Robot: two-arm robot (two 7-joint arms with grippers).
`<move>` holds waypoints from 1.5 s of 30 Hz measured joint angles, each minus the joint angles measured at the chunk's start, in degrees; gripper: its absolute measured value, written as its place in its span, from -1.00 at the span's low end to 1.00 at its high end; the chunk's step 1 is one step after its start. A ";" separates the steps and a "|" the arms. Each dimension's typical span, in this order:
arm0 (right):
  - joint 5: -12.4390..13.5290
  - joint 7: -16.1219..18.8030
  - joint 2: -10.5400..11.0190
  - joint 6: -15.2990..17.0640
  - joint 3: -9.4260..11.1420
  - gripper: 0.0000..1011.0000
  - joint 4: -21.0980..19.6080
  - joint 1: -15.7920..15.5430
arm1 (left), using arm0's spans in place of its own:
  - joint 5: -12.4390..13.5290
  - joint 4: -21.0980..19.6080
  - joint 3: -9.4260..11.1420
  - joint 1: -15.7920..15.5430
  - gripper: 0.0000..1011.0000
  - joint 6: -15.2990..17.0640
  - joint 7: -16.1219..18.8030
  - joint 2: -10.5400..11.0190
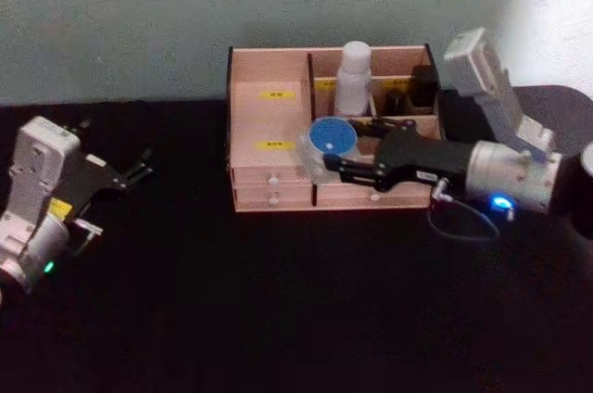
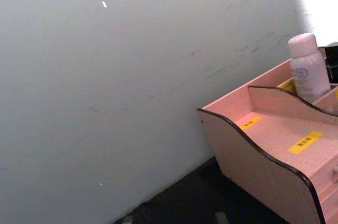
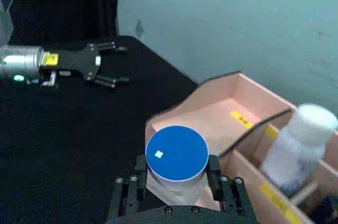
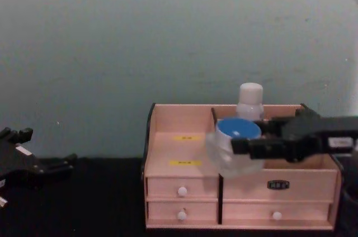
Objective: Pick up the facial cleanser and watermelon frost from the table and place them into the tiered storage box.
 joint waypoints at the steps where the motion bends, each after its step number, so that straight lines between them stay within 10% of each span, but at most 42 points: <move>1: -0.13 0.09 -0.82 -0.08 -0.46 0.36 0.99 1.07 | 0.00 0.00 0.00 0.00 0.98 0.00 0.00 0.00; 21: -2.44 1.49 -10.36 -1.54 -5.20 0.36 15.57 11.87 | 0.00 0.00 0.00 0.00 0.98 0.00 0.00 0.00; 45: -4.11 -1.25 -16.77 -0.04 -4.66 0.36 26.88 16.94 | 0.00 0.00 0.00 0.00 0.98 0.00 0.00 0.00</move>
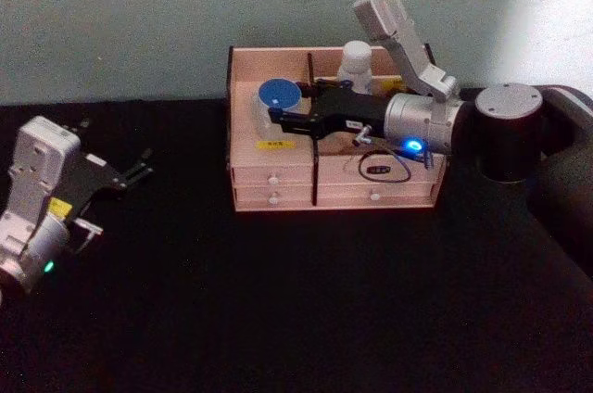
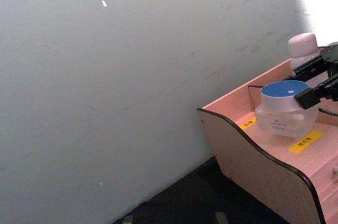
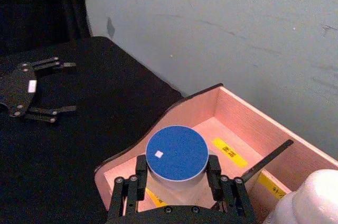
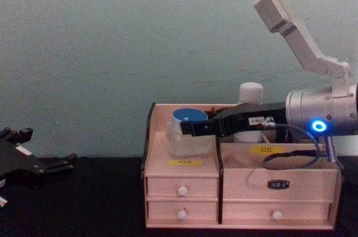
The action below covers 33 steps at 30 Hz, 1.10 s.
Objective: Pick up the facial cleanser and watermelon frost from the table and place them into the tiered storage box.
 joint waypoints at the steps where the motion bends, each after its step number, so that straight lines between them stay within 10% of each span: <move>1: -0.09 -0.07 -0.16 0.05 0.04 0.36 0.29 0.11 | 0.01 0.00 0.00 0.00 0.98 0.00 0.00 0.00; 33: -0.98 -0.76 -2.11 0.68 1.07 0.40 3.36 1.15 | 0.00 0.00 0.00 0.00 0.98 0.00 0.00 0.00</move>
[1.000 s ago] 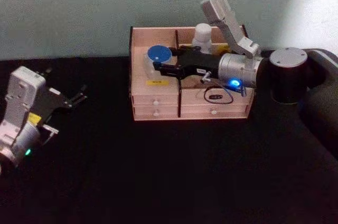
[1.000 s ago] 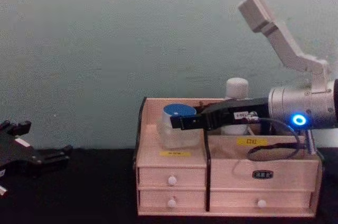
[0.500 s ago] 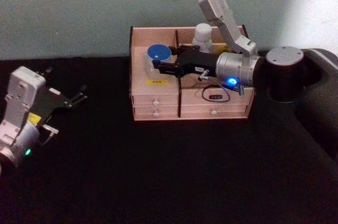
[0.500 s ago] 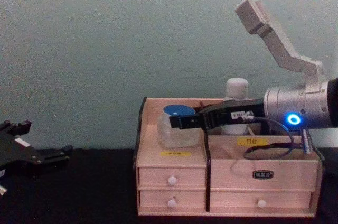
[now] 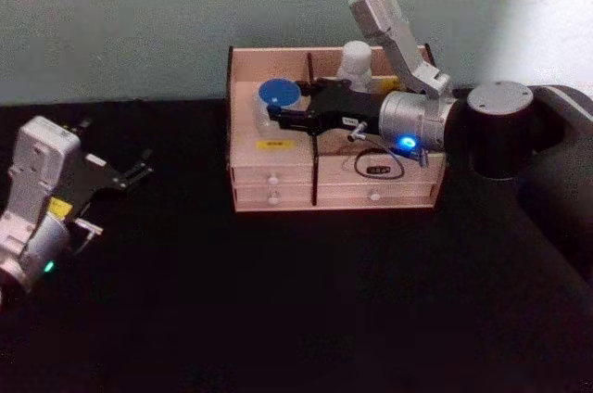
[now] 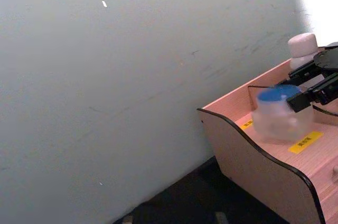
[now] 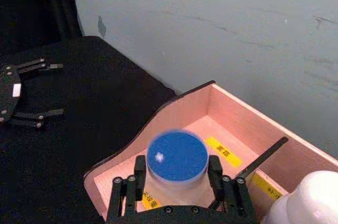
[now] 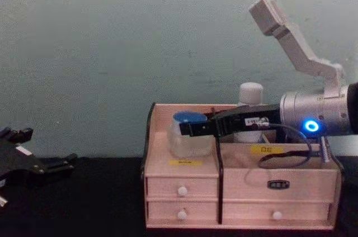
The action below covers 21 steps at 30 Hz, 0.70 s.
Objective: Pick up the facial cleanser and watermelon frost from the table and place them into the tiered storage box.
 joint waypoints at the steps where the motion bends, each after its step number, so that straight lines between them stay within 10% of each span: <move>1: 0.01 0.01 0.00 -0.02 0.00 0.45 -0.02 0.00 | 0.00 0.00 0.00 0.00 0.98 0.00 0.00 0.00; 10: 0.06 0.08 0.05 -0.06 -0.05 0.94 -0.07 -0.03 | 0.00 0.00 0.00 0.00 0.98 0.00 0.00 0.00; 21: -0.12 -0.48 0.45 -0.15 0.10 0.98 -1.39 -0.60 | 0.00 0.00 0.00 0.00 0.98 0.00 0.00 0.00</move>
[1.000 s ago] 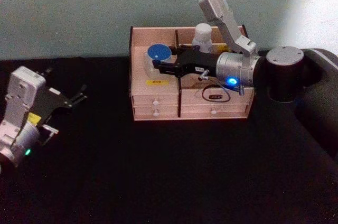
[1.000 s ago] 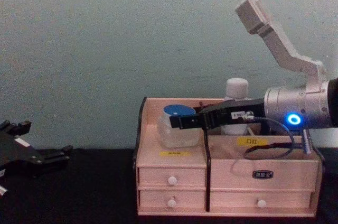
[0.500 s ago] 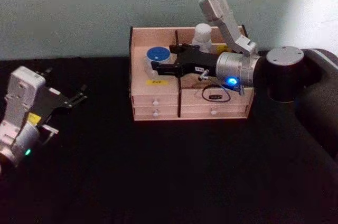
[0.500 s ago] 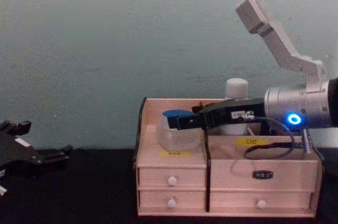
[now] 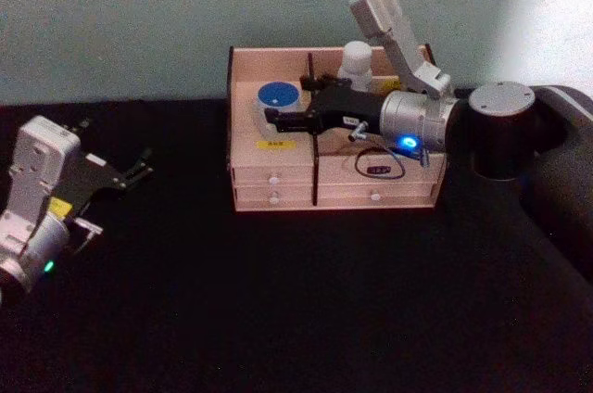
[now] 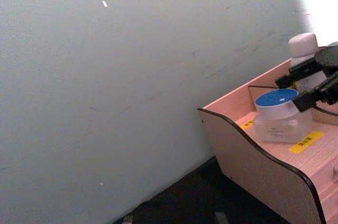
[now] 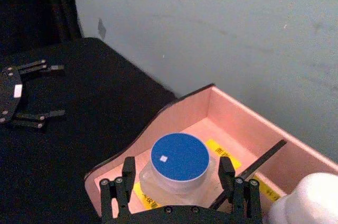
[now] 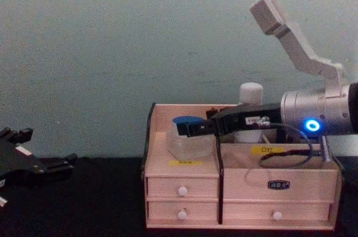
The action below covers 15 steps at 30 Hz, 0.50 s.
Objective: Pick up the facial cleanser and watermelon frost from the table and place them into the tiered storage box.
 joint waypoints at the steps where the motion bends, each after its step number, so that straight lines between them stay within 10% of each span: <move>1: -0.16 -0.36 0.28 -0.05 0.13 0.98 -0.80 -0.39 | 0.00 0.00 0.00 0.00 0.98 0.00 0.00 0.00; 15: 2.54 -1.06 9.58 3.43 3.81 0.98 -21.03 -10.41 | 0.00 0.00 0.00 0.00 0.98 0.00 0.00 0.00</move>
